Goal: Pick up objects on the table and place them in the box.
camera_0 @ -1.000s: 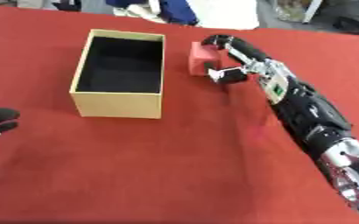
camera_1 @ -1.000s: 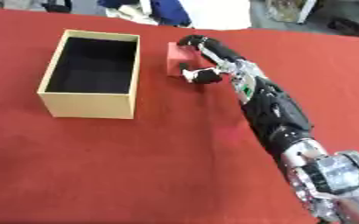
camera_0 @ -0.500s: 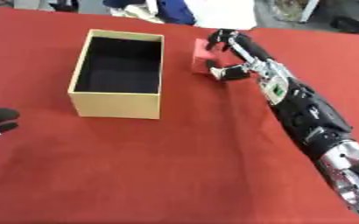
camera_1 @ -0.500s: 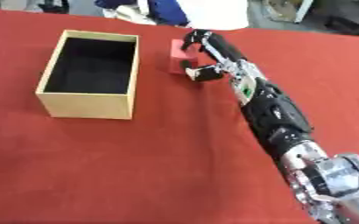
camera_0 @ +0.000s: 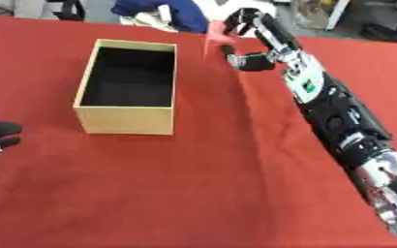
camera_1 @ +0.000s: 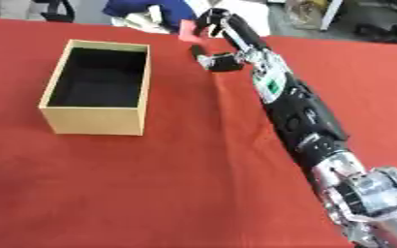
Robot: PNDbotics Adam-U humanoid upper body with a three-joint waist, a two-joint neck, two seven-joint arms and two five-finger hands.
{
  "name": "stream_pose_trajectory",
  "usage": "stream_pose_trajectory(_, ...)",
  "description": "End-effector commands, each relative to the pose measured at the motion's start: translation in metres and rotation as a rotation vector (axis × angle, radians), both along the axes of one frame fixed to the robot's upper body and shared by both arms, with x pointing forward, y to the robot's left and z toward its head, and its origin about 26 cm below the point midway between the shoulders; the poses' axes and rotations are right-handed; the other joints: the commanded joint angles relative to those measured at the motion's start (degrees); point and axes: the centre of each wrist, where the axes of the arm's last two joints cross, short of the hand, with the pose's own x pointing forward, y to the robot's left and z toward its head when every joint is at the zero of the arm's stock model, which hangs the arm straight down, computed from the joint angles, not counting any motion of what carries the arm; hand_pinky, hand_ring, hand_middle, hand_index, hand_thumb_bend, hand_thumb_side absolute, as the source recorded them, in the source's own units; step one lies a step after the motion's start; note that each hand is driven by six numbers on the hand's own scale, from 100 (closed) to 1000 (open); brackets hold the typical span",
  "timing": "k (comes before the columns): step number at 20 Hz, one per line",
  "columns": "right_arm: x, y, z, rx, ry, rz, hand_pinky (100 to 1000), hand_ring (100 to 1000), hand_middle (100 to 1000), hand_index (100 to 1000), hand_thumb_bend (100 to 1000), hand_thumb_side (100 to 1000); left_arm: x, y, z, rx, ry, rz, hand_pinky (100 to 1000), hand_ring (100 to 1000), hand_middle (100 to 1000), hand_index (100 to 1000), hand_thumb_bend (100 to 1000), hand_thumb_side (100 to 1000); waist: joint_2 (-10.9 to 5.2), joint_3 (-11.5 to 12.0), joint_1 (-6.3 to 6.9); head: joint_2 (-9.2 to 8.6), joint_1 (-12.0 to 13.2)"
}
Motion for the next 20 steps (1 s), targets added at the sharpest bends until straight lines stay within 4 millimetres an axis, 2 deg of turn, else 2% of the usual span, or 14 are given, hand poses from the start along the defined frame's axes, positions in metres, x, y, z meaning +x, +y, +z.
stream_pose_trajectory(1, -0.004, 0.021, 0.041, -0.02, -0.08, 0.123, 636, 572, 239, 614, 218, 100, 0.0, 0.001, 0.005, 0.001, -0.011, -0.003, 841, 824, 671, 633, 368, 789, -1.28, -0.03, 0.49, 0.25, -0.11)
stream_pose_trajectory(2, -0.006, 0.03, 0.047, -0.034, -0.093, 0.168, 636, 571, 239, 614, 305, 100, 0.0, 0.001, 0.004, 0.001, -0.009, -0.005, 841, 824, 671, 633, 368, 789, -1.36, 0.04, 0.51, 0.3, -0.2)
stream_pose_trajectory(3, -0.008, 0.04, 0.053, -0.053, -0.107, 0.215, 635, 572, 244, 616, 252, 100, 0.0, 0.001, 0.004, 0.001, -0.008, -0.007, 841, 824, 671, 634, 368, 789, -1.45, 0.17, 0.54, 0.36, -0.32)
stream_pose_trajectory(6, -0.014, 0.067, 0.059, -0.108, -0.122, 0.324, 637, 575, 247, 617, 265, 100, 0.001, -0.001, 0.004, -0.001, -0.008, -0.016, 840, 824, 671, 633, 369, 788, -1.58, 0.77, 0.66, 0.41, -0.74)
stream_pose_trajectory(8, -0.016, 0.081, 0.056, -0.132, -0.107, 0.368, 639, 579, 247, 619, 261, 100, 0.001, -0.002, 0.004, -0.003, -0.008, -0.023, 840, 825, 671, 633, 369, 788, -1.55, 1.18, 0.8, 0.36, -0.98)
stream_pose_trajectory(10, -0.016, 0.092, 0.047, -0.143, -0.074, 0.407, 645, 590, 252, 625, 217, 100, 0.001, -0.003, 0.004, -0.005, -0.009, -0.028, 840, 825, 672, 633, 369, 788, -1.44, 1.56, 0.93, 0.26, -1.23)
stream_pose_trajectory(11, -0.016, 0.097, 0.043, -0.156, -0.062, 0.414, 648, 595, 254, 628, 261, 100, 0.002, -0.004, 0.004, -0.006, -0.01, -0.03, 840, 825, 672, 633, 370, 788, -1.36, 1.73, 0.99, 0.21, -1.35)
stream_pose_trajectory(12, -0.016, 0.1, 0.039, -0.166, -0.055, 0.418, 648, 595, 255, 628, 207, 100, 0.002, -0.004, 0.004, -0.006, -0.01, -0.032, 840, 825, 672, 633, 370, 788, -1.31, 1.82, 1.03, 0.18, -1.41)
stream_pose_trajectory(16, -0.015, 0.106, 0.018, -0.201, -0.019, 0.411, 671, 639, 312, 671, 155, 100, 0.002, -0.005, 0.004, -0.008, -0.013, -0.033, 840, 825, 672, 632, 370, 790, -0.86, 1.82, 1.17, 0.04, -1.38)
stream_pose_trajectory(17, -0.014, 0.106, 0.014, -0.207, -0.014, 0.406, 683, 658, 379, 710, 141, 100, 0.002, -0.005, 0.004, -0.007, -0.013, -0.033, 840, 825, 672, 631, 370, 791, -0.75, 1.73, 1.17, 0.01, -1.35)
stream_pose_trajectory(18, -0.014, 0.105, 0.011, -0.212, -0.012, 0.4, 685, 662, 394, 718, 139, 100, 0.002, -0.005, 0.004, -0.007, -0.013, -0.032, 840, 825, 672, 631, 370, 792, -0.67, 1.65, 1.18, -0.01, -1.33)
stream_pose_trajectory(19, -0.013, 0.104, 0.007, -0.216, -0.01, 0.393, 705, 699, 507, 787, 135, 100, 0.002, -0.005, 0.004, -0.006, -0.013, -0.032, 840, 825, 672, 631, 370, 792, -0.58, 1.52, 1.18, -0.08, -1.31)
stream_pose_trajectory(20, -0.013, 0.103, 0.005, -0.22, -0.011, 0.387, 719, 732, 575, 825, 147, 100, 0.002, -0.005, 0.004, -0.006, -0.013, -0.031, 840, 825, 672, 631, 370, 793, -0.5, 1.4, 1.19, -0.14, -1.27)
